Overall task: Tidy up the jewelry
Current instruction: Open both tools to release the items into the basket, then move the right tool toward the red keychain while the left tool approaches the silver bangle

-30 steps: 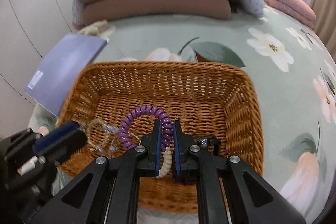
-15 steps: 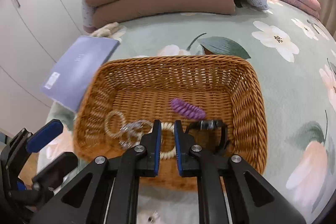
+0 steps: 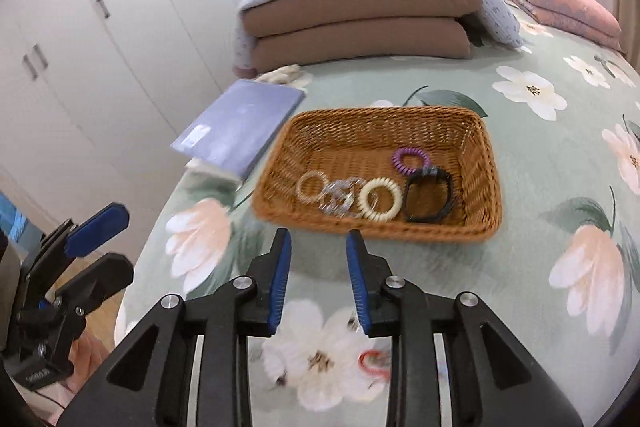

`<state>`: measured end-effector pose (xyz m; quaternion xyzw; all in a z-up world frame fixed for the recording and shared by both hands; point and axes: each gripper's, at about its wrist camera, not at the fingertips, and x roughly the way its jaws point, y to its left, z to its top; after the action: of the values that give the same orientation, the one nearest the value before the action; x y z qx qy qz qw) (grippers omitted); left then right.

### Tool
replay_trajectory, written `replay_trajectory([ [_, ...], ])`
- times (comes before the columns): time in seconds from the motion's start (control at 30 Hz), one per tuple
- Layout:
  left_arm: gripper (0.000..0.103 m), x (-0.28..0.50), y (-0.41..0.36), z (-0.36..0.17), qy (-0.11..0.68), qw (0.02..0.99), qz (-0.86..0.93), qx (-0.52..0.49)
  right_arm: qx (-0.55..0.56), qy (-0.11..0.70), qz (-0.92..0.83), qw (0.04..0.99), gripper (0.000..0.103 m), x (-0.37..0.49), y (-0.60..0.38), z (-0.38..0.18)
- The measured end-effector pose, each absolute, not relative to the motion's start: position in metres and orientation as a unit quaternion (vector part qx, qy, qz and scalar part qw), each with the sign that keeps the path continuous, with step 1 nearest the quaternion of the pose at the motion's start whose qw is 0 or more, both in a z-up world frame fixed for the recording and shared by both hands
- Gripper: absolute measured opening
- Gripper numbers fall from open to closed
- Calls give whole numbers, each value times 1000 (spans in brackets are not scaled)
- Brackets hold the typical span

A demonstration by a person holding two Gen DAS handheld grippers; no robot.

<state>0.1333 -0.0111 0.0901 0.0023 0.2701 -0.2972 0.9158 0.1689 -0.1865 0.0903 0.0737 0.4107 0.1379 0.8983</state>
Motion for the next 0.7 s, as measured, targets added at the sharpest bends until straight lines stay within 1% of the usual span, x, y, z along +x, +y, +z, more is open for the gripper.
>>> replay_trajectory([
  [0.13,48,100,0,92,269,913,-305,6,49,409,148,899,33,129,-179,80],
  [0.23,53,78,8,84,275,912,-305,6,27,410,146,900,33,105,-182,67],
  [0.27,53,71,11,79,279,911,-305,8,20,411,144,900,33,101,-184,63],
  [0.43,53,49,18,42,316,902,-295,17,-39,439,119,890,33,76,-205,32],
  [0.57,53,41,20,8,350,889,-294,12,-42,451,126,883,33,70,-229,15],
  [0.7,53,40,6,-28,389,873,-294,9,-30,460,132,877,33,74,-243,-3],
])
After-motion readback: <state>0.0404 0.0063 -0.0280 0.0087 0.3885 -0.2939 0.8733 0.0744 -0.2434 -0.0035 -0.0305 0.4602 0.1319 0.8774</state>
